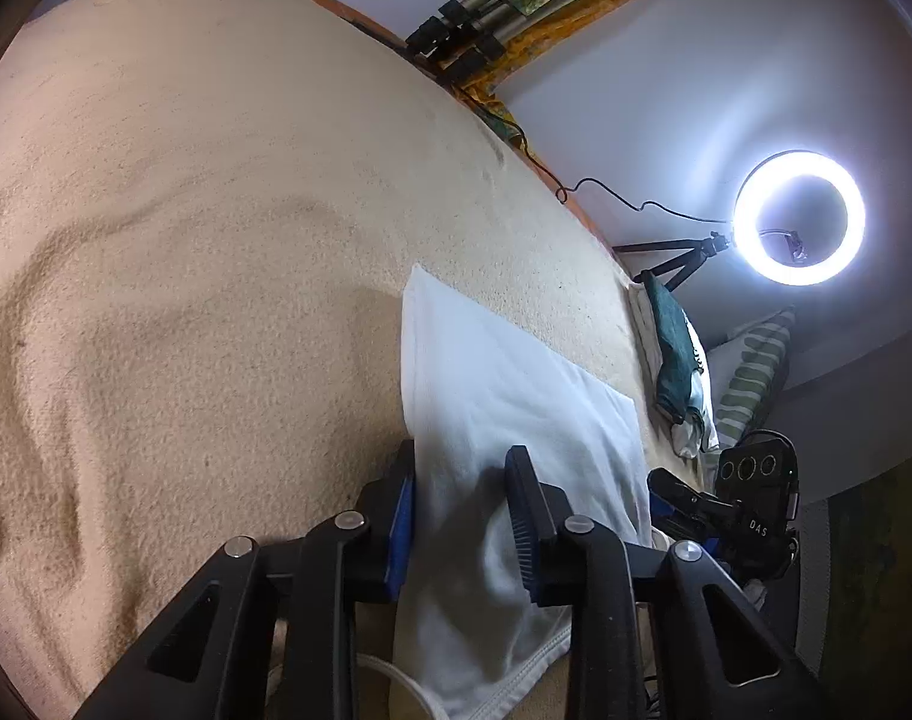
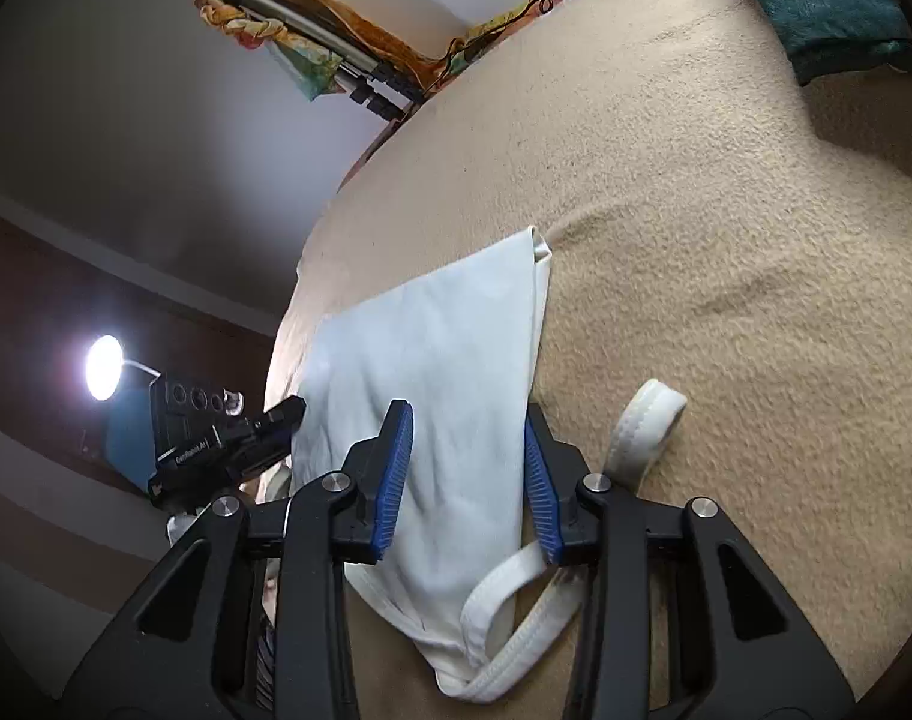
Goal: Fold small clothes
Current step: 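Grasp the folded camisole's edge with the left gripper while the right gripper grasps beside it, then lift the camisole with both grippers and carry it onto the dark green cloth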
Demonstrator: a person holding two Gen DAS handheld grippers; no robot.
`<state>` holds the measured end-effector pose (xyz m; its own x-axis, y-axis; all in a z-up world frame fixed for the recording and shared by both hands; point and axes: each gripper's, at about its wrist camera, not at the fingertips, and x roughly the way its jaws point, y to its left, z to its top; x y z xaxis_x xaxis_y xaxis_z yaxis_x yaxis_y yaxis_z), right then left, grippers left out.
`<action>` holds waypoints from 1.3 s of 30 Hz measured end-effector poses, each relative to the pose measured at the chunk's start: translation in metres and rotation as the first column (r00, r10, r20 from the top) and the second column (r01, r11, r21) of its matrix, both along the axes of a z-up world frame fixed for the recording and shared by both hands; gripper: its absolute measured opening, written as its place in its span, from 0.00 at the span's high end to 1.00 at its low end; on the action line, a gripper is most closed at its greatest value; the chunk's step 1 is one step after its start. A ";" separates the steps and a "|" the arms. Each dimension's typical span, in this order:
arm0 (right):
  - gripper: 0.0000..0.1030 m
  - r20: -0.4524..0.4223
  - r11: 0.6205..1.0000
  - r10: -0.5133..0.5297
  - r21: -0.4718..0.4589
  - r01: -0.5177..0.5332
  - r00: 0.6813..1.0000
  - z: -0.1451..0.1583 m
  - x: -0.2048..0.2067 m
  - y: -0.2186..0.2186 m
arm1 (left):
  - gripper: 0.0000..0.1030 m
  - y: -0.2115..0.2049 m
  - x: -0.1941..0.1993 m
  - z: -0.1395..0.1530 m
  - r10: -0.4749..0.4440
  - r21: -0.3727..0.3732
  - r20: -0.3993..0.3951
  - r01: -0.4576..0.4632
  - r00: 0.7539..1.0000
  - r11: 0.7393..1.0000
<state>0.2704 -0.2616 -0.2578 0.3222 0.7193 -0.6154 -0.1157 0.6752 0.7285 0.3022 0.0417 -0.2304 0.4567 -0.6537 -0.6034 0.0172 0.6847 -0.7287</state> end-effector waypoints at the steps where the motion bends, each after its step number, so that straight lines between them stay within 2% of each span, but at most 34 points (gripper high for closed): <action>1: 0.67 -0.003 1.000 -0.003 0.001 0.003 1.000 -0.001 0.002 0.001 | 0.84 -0.002 0.001 0.000 0.002 0.011 0.001 -0.002 1.000 1.000; 3: 0.80 -0.009 1.000 -0.005 -0.015 0.004 1.000 -0.003 0.004 0.005 | 0.89 -0.004 0.002 0.001 0.008 0.025 0.005 -0.008 1.000 1.000; 5: 0.87 0.002 0.999 -0.001 -0.036 0.001 1.000 0.000 0.004 0.008 | 0.92 -0.008 0.002 0.004 0.007 0.050 0.022 -0.008 1.000 0.999; 6: 0.88 0.017 0.999 0.001 -0.049 0.000 1.000 0.003 0.004 0.011 | 0.93 -0.010 0.001 0.008 0.005 0.068 0.036 -0.007 0.999 0.998; 7: 0.88 0.072 0.999 0.026 -0.032 -0.023 0.997 0.008 0.003 0.013 | 0.93 -0.011 0.000 0.010 0.003 0.084 0.048 -0.007 0.999 0.996; 10: 0.89 0.134 0.997 0.043 -0.076 -0.033 0.990 0.025 -0.001 0.020 | 0.94 -0.017 -0.003 0.022 0.000 0.134 0.088 -0.012 0.996 0.991; 19: 0.90 0.256 0.982 0.044 -0.191 0.006 0.966 0.084 -0.013 0.015 | 0.94 -0.046 -0.010 0.068 -0.027 0.187 0.194 -0.010 0.981 0.982; 29: 0.90 0.365 0.958 -0.012 -0.262 0.115 0.931 0.145 -0.024 -0.048 | 0.94 -0.127 0.009 0.127 -0.157 0.241 0.309 0.082 0.938 0.967; 39: 0.90 0.391 0.916 -0.138 -0.299 0.268 0.910 0.159 -0.021 -0.151 | 0.95 -0.247 0.054 0.140 -0.264 0.234 0.334 0.191 0.905 0.953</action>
<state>0.2491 -0.4125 -0.0987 0.6805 0.3824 -0.6251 -0.1552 0.9089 0.3871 0.3560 -0.2057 -0.0905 0.5178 -0.6544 -0.5510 0.4237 0.7557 -0.4994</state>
